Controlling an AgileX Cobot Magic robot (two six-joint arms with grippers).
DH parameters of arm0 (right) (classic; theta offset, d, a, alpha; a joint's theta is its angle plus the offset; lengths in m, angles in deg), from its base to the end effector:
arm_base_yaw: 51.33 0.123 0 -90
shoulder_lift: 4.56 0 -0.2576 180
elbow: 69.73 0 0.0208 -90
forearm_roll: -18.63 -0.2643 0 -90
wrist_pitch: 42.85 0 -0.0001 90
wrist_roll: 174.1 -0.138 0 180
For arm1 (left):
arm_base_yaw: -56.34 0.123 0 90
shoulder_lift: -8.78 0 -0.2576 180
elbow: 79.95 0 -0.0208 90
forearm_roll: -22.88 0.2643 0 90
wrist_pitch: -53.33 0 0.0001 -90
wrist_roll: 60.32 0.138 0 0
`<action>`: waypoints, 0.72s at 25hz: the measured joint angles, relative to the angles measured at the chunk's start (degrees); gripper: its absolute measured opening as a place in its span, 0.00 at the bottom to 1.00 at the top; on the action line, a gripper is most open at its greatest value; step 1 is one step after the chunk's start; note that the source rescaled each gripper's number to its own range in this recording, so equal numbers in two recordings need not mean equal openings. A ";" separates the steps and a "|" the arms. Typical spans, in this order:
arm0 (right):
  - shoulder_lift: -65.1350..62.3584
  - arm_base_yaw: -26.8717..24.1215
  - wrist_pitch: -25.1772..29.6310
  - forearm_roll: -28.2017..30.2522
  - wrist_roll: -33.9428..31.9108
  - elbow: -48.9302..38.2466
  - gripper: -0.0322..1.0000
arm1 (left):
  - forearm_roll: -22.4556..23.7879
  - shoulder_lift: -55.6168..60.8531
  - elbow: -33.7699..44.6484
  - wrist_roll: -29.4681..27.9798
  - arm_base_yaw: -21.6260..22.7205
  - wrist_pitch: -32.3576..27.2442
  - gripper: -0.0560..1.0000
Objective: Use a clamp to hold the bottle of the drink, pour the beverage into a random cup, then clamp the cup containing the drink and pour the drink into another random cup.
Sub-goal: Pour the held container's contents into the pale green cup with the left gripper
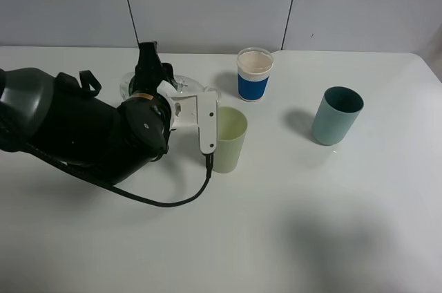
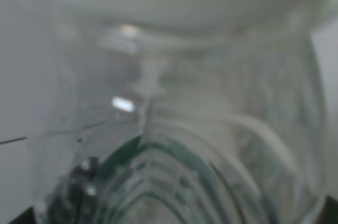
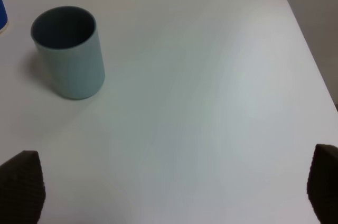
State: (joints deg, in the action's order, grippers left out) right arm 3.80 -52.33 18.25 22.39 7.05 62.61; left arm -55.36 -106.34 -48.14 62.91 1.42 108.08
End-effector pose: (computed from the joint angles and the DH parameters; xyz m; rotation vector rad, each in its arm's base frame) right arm 0.0752 -0.0092 0.2626 0.0008 2.0439 -0.1020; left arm 0.2821 -0.2097 0.0918 1.4024 1.6063 1.0228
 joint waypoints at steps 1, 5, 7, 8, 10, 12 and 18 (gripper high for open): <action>0.00 0.00 0.00 0.00 0.00 0.00 1.00 | 0.15 0.00 0.00 0.30 0.00 0.37 0.13; 0.00 0.00 0.00 0.00 0.00 0.00 1.00 | 1.15 0.00 -0.26 4.72 0.00 2.17 0.13; 0.00 0.00 0.00 0.00 0.00 0.00 1.00 | 1.54 0.00 -0.26 6.31 0.00 2.91 0.13; 0.00 0.00 0.00 0.00 0.00 0.00 1.00 | 1.72 0.00 -0.26 7.19 0.00 3.09 0.13; 0.00 0.00 0.00 0.00 0.00 0.00 1.00 | 1.86 0.00 -0.26 8.91 0.00 3.70 0.13; 0.00 0.00 0.00 0.00 0.00 0.00 1.00 | 2.12 0.00 -0.26 10.41 0.00 4.16 0.13; 0.00 0.00 0.00 0.00 0.00 0.00 1.00 | 3.63 0.00 -0.26 12.59 0.00 5.32 0.13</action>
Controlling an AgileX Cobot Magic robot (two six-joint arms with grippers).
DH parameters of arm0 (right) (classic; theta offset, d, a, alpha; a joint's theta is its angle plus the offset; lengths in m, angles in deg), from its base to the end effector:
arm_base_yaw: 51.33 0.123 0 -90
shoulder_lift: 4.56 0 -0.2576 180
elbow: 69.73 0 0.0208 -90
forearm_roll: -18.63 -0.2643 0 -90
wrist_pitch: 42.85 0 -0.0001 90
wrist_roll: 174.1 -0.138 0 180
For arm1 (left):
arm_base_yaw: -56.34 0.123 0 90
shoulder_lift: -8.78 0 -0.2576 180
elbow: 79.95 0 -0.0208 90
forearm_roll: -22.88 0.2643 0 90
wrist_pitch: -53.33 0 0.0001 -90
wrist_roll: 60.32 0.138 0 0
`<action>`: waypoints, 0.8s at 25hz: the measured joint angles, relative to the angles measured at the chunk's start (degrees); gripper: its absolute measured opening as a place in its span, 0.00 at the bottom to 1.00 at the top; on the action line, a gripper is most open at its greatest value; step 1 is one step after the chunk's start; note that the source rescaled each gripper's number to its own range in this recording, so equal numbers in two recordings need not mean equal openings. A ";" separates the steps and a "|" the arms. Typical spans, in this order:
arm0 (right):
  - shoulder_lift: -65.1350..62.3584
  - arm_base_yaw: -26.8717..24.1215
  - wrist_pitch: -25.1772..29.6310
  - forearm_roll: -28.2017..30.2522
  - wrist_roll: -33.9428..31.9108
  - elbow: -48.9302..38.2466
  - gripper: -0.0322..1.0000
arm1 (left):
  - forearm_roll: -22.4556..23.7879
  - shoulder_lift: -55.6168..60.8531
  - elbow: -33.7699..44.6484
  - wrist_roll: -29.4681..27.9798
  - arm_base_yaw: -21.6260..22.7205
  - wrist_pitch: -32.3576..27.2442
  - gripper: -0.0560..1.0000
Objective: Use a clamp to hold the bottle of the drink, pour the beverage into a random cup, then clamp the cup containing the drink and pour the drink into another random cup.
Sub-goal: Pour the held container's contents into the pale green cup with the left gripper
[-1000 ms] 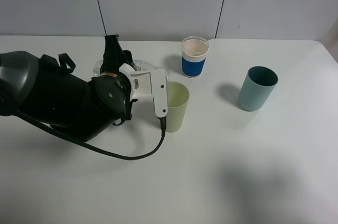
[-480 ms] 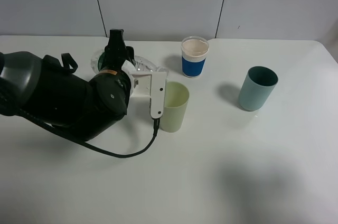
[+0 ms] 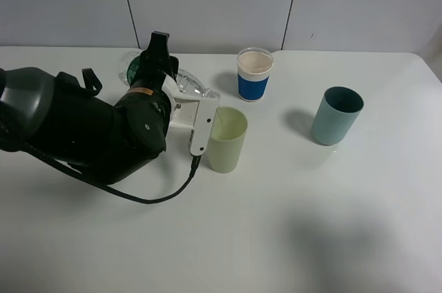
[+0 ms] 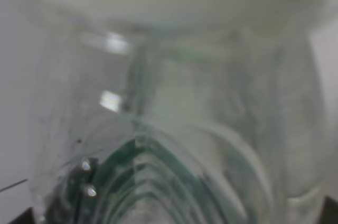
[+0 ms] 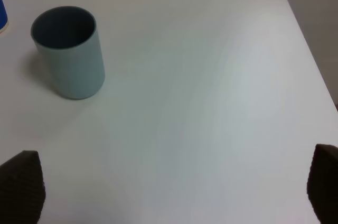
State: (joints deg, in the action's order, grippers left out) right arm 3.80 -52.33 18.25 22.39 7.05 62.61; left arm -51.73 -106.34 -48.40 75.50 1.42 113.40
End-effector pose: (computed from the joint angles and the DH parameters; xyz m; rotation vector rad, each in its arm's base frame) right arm 0.0752 -0.0092 0.2626 0.0008 2.0439 -0.1020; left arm 0.2876 -0.2090 0.1067 1.5501 1.3886 1.2493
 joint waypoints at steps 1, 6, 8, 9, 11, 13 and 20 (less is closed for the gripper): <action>0.00 0.00 0.00 0.00 0.00 0.00 1.00 | 0.19 0.00 0.00 0.39 0.00 0.23 0.13; 0.00 0.00 0.00 0.00 0.00 0.00 1.00 | 0.60 0.00 0.00 2.32 0.00 0.72 0.13; 0.00 0.00 0.00 0.00 0.00 0.00 1.00 | 0.73 0.00 0.00 3.44 0.00 0.97 0.13; 0.00 0.00 0.00 0.00 0.00 0.00 1.00 | 0.84 0.00 0.00 3.97 0.00 1.13 0.13; 0.00 0.00 0.00 0.00 0.00 0.00 1.00 | 0.90 0.00 0.00 4.88 0.00 1.61 0.13; 0.00 0.00 0.00 0.00 0.00 0.00 1.00 | 0.97 0.00 0.00 5.33 0.00 1.88 0.13; 0.00 0.00 0.00 0.00 0.00 0.00 1.00 | 1.03 0.00 0.00 5.56 0.00 2.32 0.13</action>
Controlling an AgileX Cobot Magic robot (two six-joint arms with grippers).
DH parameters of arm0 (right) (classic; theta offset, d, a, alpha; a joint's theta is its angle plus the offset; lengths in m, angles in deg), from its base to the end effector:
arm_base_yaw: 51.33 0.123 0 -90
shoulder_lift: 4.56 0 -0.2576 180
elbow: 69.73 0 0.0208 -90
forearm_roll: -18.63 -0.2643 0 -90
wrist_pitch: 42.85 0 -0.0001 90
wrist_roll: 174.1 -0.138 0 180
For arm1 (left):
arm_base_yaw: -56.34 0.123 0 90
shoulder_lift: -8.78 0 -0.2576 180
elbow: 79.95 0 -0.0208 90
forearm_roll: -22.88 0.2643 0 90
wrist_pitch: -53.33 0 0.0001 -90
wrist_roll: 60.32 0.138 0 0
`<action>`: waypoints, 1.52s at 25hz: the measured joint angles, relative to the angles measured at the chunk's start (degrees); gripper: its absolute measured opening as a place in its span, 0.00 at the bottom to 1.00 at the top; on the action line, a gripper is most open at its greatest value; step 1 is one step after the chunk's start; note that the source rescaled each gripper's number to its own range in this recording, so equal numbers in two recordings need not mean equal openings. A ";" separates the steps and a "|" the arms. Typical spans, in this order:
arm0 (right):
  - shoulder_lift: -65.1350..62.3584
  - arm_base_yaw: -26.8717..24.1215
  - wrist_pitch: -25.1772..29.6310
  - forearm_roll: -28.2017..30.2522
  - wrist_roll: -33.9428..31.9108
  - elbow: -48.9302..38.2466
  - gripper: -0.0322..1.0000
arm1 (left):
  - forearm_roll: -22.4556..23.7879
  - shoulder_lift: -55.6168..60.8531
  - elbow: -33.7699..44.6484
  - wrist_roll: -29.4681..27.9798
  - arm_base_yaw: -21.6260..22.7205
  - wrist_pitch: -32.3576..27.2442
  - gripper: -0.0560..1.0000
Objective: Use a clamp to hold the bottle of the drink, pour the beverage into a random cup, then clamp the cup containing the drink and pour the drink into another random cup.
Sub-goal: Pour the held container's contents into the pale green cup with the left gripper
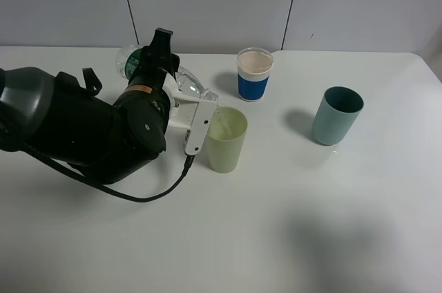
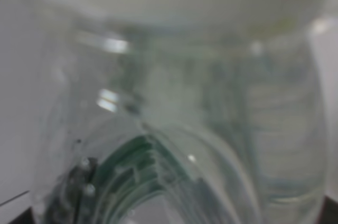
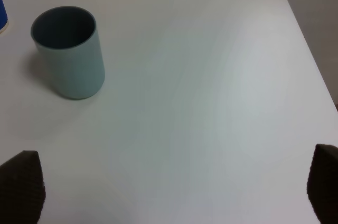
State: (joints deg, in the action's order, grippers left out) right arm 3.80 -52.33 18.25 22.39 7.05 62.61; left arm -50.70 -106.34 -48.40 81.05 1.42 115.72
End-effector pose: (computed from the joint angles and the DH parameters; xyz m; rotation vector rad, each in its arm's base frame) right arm 0.0752 -0.0092 0.2626 0.0008 2.0439 -0.1020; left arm 0.2891 -0.2076 0.1123 1.6062 1.3020 1.3502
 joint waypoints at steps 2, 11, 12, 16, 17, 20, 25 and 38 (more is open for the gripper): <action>0.00 0.00 0.00 0.00 0.00 0.00 1.00 | 0.00 0.10 0.00 0.00 0.00 0.00 0.13; 0.00 0.00 0.00 0.00 0.00 0.00 1.00 | 0.48 0.21 0.00 3.89 0.00 0.47 0.13; 0.00 0.00 0.00 0.00 0.00 0.00 1.00 | 0.54 0.21 0.00 4.19 0.00 0.52 0.13; 0.00 0.00 0.00 0.00 0.00 0.00 1.00 | 0.60 0.21 0.00 5.06 0.00 0.83 0.13; 0.00 0.00 0.00 0.00 0.00 0.00 1.00 | 0.60 0.21 0.00 5.06 0.00 0.83 0.13; 0.00 0.00 0.00 0.00 0.00 0.00 1.00 | 0.60 0.21 0.00 5.81 0.00 0.89 0.13; 0.00 0.00 0.00 0.00 0.00 0.00 1.00 | 0.79 0.21 0.00 7.51 0.00 1.14 0.13; 0.00 0.00 0.00 0.00 0.00 0.00 1.00 | 2.69 0.28 0.00 9.06 0.00 2.67 0.13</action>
State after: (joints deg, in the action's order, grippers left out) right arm 3.80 -52.33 18.25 22.39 7.05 62.61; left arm -48.01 -106.06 -48.40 90.11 1.42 118.39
